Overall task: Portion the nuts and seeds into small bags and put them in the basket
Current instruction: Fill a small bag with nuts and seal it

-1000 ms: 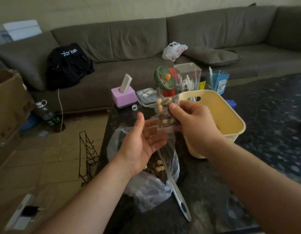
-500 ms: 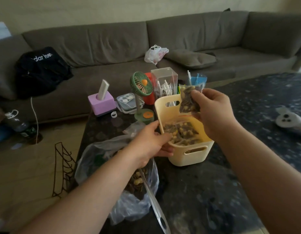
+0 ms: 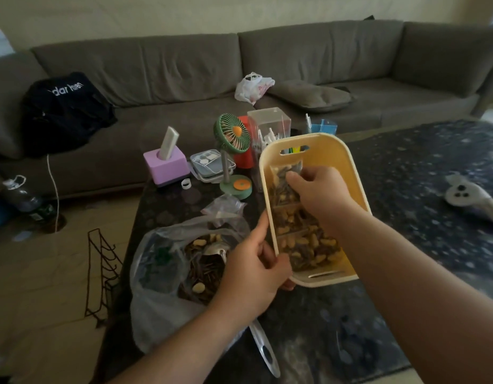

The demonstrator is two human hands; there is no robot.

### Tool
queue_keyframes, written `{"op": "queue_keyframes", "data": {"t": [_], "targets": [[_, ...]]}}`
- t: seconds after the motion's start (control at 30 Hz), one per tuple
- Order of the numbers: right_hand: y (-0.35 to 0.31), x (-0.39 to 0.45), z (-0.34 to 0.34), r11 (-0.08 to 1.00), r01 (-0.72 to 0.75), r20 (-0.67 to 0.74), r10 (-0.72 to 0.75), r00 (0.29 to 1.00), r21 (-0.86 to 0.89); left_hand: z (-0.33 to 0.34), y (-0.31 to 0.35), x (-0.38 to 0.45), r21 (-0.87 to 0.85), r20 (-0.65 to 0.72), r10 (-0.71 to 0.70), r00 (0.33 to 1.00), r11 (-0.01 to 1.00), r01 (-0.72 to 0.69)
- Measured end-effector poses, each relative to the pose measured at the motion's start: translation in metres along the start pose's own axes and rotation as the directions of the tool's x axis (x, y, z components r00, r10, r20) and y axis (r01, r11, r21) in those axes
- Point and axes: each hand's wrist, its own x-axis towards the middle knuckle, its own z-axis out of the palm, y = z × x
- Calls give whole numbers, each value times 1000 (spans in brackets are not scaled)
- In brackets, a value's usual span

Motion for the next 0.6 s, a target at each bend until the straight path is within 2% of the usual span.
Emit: {"op": "queue_keyframes", "data": {"t": [0.1, 0.17, 0.27, 0.53, 0.6], "targets": [[1, 0, 9, 991, 67, -20, -70, 997, -120, 4, -4, -12, 130, -5, 58, 998, 990, -57], [3, 2, 12, 982, 78, -42, -87, 995, -175, 7, -4, -18, 157, 7, 70, 998, 985, -70], [6, 4, 14, 985, 69, -98, -85, 992, -157, 8, 0, -22, 141, 6, 86, 996, 986, -86], [9, 5, 10, 976, 162, -153, -184, 971, -143, 9, 2, -20, 111, -8, 57, 998, 992, -56], [10, 6, 8, 966, 158, -170, -193, 966, -203, 8, 4, -17, 81, -24, 57, 998, 995, -55]]}}
